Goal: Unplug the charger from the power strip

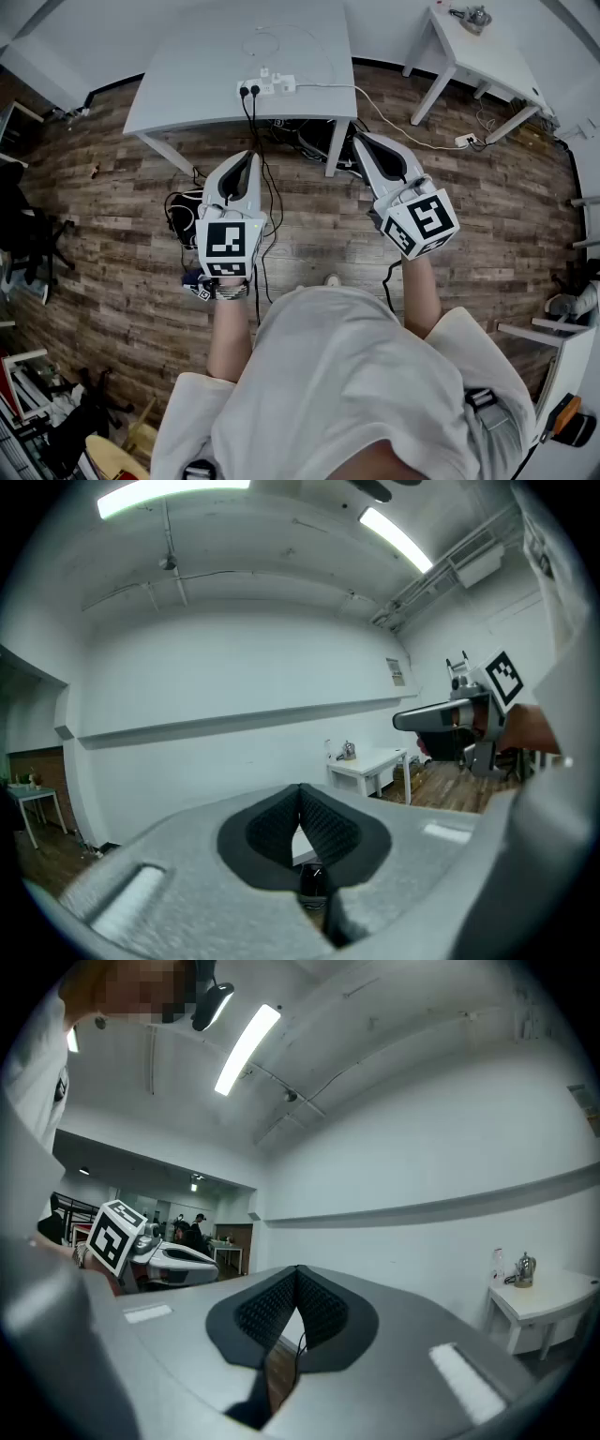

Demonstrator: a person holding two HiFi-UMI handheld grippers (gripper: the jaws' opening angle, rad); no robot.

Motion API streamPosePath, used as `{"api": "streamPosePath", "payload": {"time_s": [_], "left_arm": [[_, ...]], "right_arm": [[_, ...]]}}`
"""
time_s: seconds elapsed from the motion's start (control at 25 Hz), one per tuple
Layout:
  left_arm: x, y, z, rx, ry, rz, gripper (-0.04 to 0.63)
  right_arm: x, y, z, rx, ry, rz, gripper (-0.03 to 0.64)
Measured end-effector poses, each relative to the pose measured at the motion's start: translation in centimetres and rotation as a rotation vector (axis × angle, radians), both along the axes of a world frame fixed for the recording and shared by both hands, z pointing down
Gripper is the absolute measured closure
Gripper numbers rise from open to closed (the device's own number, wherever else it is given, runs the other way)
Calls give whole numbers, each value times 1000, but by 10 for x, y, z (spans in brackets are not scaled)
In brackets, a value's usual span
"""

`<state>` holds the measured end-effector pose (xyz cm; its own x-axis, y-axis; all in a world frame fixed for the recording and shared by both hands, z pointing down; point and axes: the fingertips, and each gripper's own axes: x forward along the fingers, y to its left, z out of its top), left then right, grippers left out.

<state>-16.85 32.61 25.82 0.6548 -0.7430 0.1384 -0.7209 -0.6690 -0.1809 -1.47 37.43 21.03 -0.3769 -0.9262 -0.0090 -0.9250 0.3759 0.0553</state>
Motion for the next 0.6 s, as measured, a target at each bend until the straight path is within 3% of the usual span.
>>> {"api": "streamPosePath", "payload": {"time_s": [0.4, 0.6], "left_arm": [[19, -3, 9, -29, 12, -36, 592], [32, -4, 17, -29, -4, -57, 592]], "right_arm": [[17, -3, 7, 4, -34, -16, 616], [30, -5, 18, -16, 0, -26, 617]]}}
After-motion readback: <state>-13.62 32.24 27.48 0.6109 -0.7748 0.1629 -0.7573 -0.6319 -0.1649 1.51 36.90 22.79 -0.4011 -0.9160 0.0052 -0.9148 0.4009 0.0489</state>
